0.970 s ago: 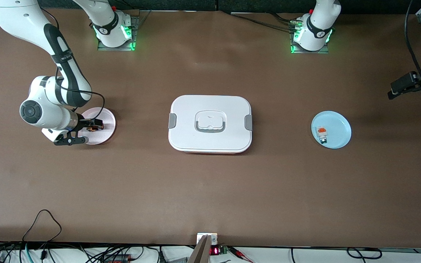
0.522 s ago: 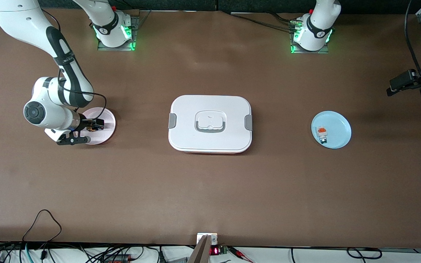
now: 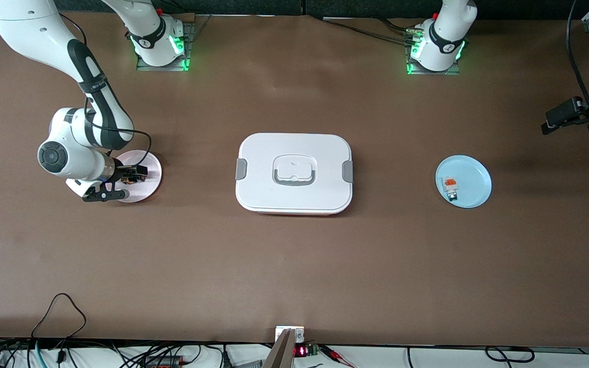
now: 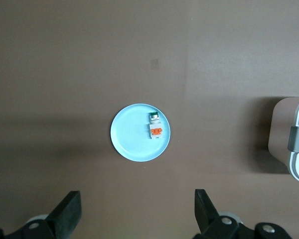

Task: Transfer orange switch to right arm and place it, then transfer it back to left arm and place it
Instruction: 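Reach the right gripper to the switch on the white plate and grasp it, then lift the switch with the right gripper and carry it above the box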

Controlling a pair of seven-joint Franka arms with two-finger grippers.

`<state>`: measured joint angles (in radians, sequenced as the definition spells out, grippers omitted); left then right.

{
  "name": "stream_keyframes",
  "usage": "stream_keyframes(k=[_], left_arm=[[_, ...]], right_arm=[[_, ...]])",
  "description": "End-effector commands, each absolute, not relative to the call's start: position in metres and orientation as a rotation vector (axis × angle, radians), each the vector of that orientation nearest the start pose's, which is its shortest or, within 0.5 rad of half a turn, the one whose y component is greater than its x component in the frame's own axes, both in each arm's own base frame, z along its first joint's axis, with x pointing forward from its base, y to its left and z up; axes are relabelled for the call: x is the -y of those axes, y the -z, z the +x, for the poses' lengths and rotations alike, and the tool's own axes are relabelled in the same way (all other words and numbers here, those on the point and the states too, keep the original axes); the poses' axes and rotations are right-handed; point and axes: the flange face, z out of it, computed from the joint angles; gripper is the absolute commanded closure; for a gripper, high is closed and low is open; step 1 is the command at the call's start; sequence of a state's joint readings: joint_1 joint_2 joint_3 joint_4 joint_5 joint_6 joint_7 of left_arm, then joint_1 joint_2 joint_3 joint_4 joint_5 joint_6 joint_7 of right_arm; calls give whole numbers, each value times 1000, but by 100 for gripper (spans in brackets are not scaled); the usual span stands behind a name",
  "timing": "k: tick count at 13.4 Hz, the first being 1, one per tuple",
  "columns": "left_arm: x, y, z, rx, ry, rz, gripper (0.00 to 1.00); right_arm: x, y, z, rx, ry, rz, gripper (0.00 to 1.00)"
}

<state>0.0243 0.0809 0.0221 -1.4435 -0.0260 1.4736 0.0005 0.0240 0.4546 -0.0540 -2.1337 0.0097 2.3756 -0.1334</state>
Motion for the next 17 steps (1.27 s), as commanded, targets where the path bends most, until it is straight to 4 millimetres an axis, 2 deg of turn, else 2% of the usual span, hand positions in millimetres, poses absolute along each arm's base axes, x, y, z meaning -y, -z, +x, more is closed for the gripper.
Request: stream_keyframes(k=[1, 6, 7, 10, 11, 12, 15, 17], left_arm=[[-24, -637, 568, 61, -69, -3172, 0], [-29, -637, 567, 76, -69, -3170, 0], [-29, -637, 567, 76, -69, -3170, 0], [-28, -637, 567, 74, -69, -3170, 0], [-25, -637, 568, 66, -69, -3173, 0], [-24, -639, 567, 63, -64, -3180, 0], [-23, -638, 567, 65, -69, -3181, 0], [-22, -639, 567, 60, -67, -3181, 0]], right_arm=[[18, -167, 544, 186, -334, -3124, 0], [18, -165, 544, 195, -334, -3123, 2], [18, -165, 545, 222, -331, -3120, 12], [18, -170, 548, 209, -320, -3117, 60], [19, -173, 549, 194, -315, -3117, 71], [18, -174, 549, 194, -312, -3116, 77], [18, -177, 550, 183, -305, -3116, 78], [16, -194, 555, 207, -254, -3118, 78]])
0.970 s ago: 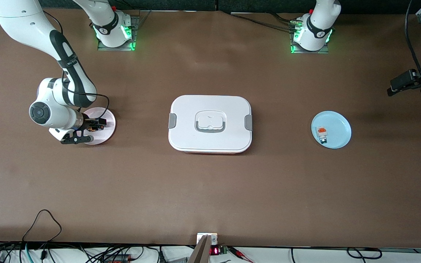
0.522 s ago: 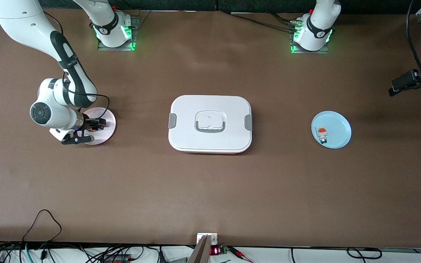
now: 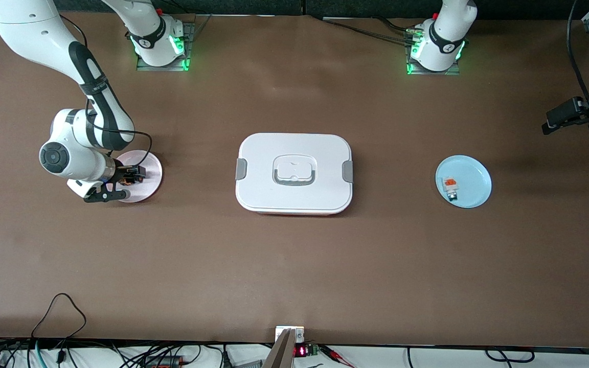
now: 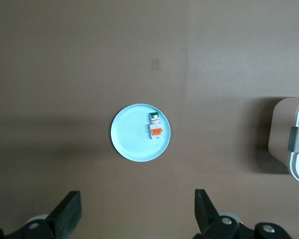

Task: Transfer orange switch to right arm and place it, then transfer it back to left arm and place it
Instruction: 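Lift the switch with the right gripper and carry it above the box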

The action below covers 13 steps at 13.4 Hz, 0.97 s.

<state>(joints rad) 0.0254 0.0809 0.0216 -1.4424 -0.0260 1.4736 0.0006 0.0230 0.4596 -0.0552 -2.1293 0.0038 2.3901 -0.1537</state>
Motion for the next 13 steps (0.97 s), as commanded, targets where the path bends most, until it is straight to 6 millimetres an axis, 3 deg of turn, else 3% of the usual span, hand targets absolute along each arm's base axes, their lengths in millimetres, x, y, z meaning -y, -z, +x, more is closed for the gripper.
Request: stream_keyframes(k=[1, 3, 8, 11, 13], left_arm=[[-22, -640, 567, 60, -62, -3181, 0], [-21, -640, 567, 62, -64, -3181, 0], [-21, -640, 567, 62, -62, -3181, 0], [-22, -640, 566, 70, -67, -3181, 0], [-24, -639, 566, 77, -69, -3179, 0]], right_arm=[[4, -207, 559, 227, -215, -3115, 78], [-10, -246, 572, 265, -140, -3111, 78], [-43, -378, 617, 362, -86, -3092, 78], [-70, -452, 620, 439, -38, -3067, 78], [-89, -488, 621, 615, 41, -3028, 78]])
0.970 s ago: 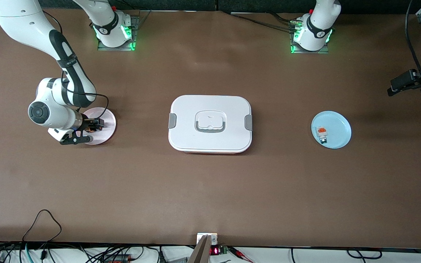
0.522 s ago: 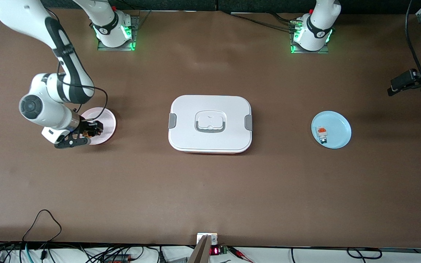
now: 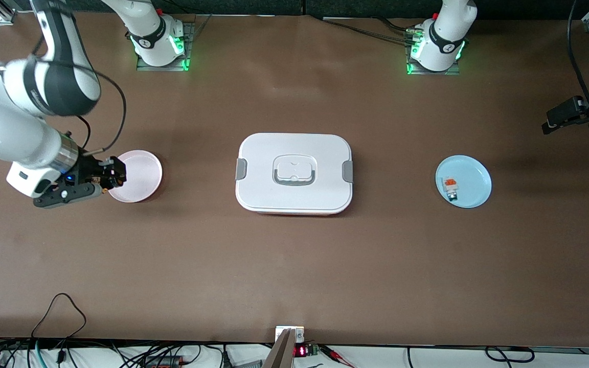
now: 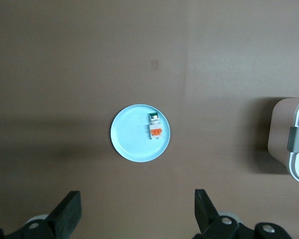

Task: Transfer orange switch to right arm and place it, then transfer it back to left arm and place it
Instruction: 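Lift the switch with the right gripper and carry it above the box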

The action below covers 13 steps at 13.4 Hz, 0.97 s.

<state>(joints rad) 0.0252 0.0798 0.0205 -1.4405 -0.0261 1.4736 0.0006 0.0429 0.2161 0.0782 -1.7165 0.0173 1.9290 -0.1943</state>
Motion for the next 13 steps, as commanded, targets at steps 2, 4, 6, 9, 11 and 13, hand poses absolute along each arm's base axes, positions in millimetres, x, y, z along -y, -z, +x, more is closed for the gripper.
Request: stream_keyframes(k=[2, 4, 6, 9, 11, 13], left_arm=[[-23, -639, 566, 80, -69, -3178, 0], [-23, -639, 566, 84, -69, -3180, 0], [-22, -638, 567, 82, -77, -3183, 0], [-14, -627, 570, 63, -118, -3247, 0], [-6, -622, 572, 95, -172, -3445, 0], [-5, -618, 575, 161, -256, -3664, 0]], right_arm=[[-110, -519, 626, 727, 166, -2905, 78], [-123, -531, 630, 725, 272, -2764, 78], [-146, -537, 631, 937, 385, -2674, 78], [-187, -539, 631, 1154, 557, -2397, 82], [-211, -536, 633, 1237, 700, -2178, 82], [-229, -533, 633, 1281, 796, -1995, 82]])
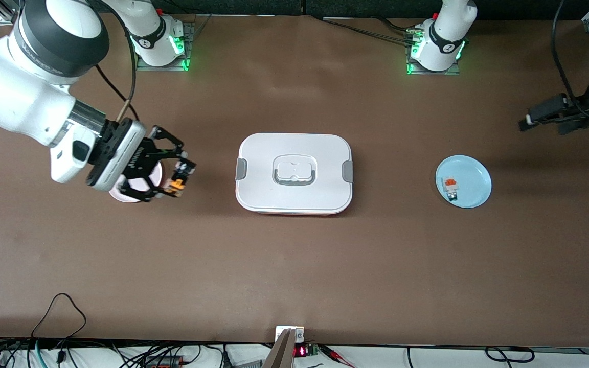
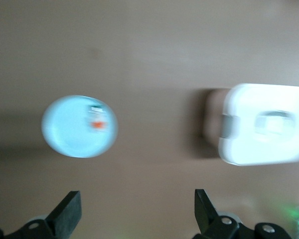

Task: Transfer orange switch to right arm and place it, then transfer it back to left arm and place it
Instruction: 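Lift the switch with the right gripper and carry it above the box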

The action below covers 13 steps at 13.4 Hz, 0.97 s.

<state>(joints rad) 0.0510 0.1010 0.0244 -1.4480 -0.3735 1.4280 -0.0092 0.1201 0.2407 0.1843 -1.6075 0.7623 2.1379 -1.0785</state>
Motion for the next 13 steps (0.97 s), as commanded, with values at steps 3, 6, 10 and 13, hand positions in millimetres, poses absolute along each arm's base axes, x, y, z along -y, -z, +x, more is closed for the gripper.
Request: stream_keyframes(k=[3, 6, 10, 13], left_arm=[[22, -602, 596, 332, -477, -4020, 0], [84, -582, 620, 491, -841, -4182, 0], [197, -548, 643, 946, -737, -4207, 0], [237, -539, 644, 1091, -778, -4237, 0]], right_arm=[[-275, -536, 636, 1351, 903, -1781, 83], [-357, -546, 630, 1331, 970, -1655, 83], [-438, -542, 608, 1199, 1081, -1631, 83], [-464, -535, 594, 1154, 1095, -1636, 83]])
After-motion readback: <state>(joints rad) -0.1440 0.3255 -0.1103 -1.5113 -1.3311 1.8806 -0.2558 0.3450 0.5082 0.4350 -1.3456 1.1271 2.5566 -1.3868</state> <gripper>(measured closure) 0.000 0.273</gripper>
